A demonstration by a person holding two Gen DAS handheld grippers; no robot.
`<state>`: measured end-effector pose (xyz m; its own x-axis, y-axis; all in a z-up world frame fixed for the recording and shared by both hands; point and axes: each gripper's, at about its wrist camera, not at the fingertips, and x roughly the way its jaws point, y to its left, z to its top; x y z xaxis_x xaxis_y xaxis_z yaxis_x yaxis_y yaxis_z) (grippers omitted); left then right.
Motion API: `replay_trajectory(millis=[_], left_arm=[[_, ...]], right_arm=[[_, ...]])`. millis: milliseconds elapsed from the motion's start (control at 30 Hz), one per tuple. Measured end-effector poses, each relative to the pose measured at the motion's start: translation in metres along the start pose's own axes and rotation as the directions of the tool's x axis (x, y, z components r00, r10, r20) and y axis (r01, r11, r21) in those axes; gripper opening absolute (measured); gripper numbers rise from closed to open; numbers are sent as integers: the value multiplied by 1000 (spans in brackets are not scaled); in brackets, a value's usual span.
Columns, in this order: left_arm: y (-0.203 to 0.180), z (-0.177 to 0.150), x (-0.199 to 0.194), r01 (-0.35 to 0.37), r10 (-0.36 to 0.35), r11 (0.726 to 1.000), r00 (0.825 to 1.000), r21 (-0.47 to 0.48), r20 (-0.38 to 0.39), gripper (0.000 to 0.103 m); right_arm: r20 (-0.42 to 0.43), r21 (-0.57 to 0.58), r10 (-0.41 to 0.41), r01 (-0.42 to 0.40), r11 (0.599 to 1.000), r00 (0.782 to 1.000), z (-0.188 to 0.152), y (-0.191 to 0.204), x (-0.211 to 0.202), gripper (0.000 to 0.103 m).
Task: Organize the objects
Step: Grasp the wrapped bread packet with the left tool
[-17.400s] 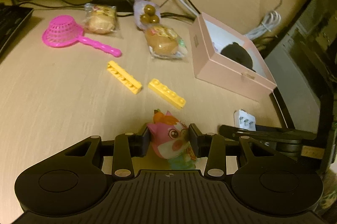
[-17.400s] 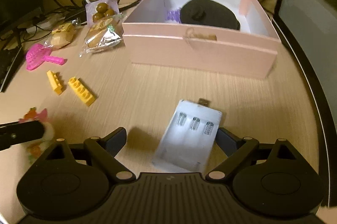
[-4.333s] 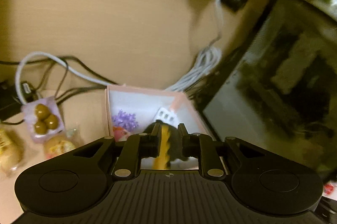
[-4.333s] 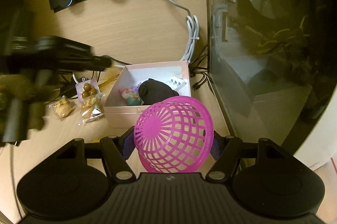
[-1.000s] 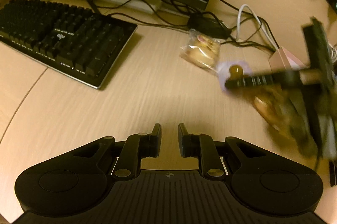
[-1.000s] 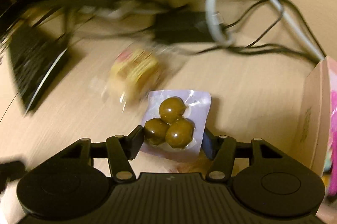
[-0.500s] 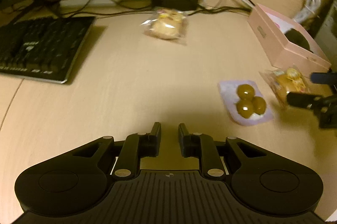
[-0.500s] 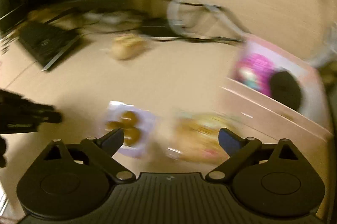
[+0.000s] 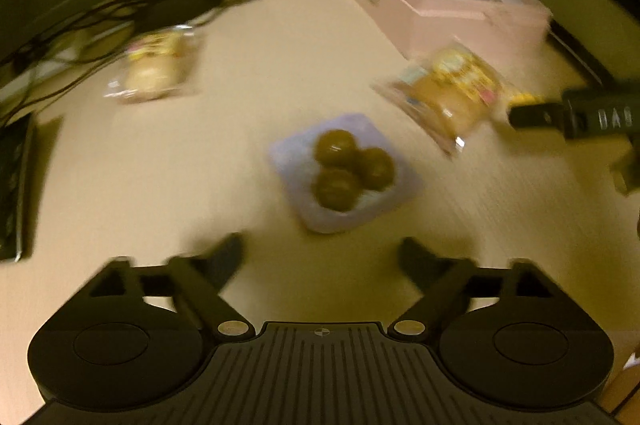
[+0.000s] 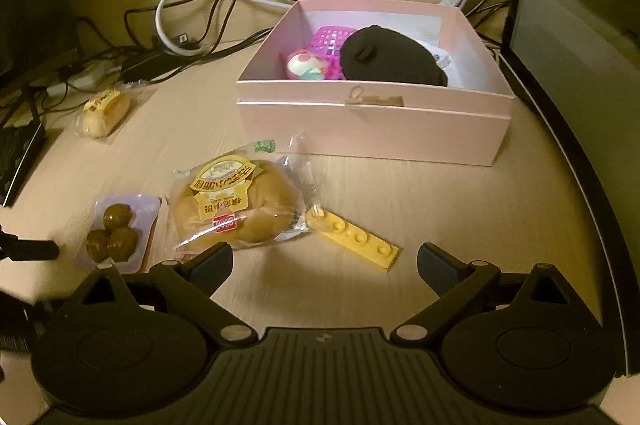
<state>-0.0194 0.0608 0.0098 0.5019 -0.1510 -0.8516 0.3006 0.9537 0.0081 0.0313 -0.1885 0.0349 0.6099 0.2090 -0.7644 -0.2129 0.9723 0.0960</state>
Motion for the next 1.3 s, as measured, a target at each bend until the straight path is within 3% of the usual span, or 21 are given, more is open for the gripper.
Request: replay_trajectory(millis=[100,200,300,433,500,633,733,1000,1100,1300], left_arm=[[-2,2,0,31,-31,1000,1000,-7,1,97],[18,14,-12,75,-72,993,996,-88,46,90],[50,40,-22,-39,53,993,990,-115,128,90],[107,86,-3,-140,175,964,974,-225,145,90],[124,103,14,-159,196,958,971,-239,136,89],[139,124,52,-147,171,965,980,-216,98,89],[143,125,67,-170,190,961,979,-217,74,89],[141,123,77,-148,170,965,981,-216,90,87],[142,121,77,-137,162,964,982,-230,96,65],[148,100,41,-66,106,944,988,-322,108,58]], right_arm=[[14,15,-12,12,1000,1000,-2,-1,-2,100],[24,18,-30,30,999,999,-4,-2,-8,100],[31,28,-40,39,999,999,-5,-1,-13,101],[28,59,-34,32,998,999,-7,2,-18,103],[19,66,-43,42,997,999,-8,5,-20,103],[-9,44,-57,57,997,998,-15,11,-25,103],[-29,18,-66,66,998,997,-23,16,-30,103],[-55,-23,-72,71,997,996,-32,29,-34,103],[-47,-55,-66,64,996,997,-31,39,-36,103],[-19,-135,-29,26,991,999,-25,59,-44,103]])
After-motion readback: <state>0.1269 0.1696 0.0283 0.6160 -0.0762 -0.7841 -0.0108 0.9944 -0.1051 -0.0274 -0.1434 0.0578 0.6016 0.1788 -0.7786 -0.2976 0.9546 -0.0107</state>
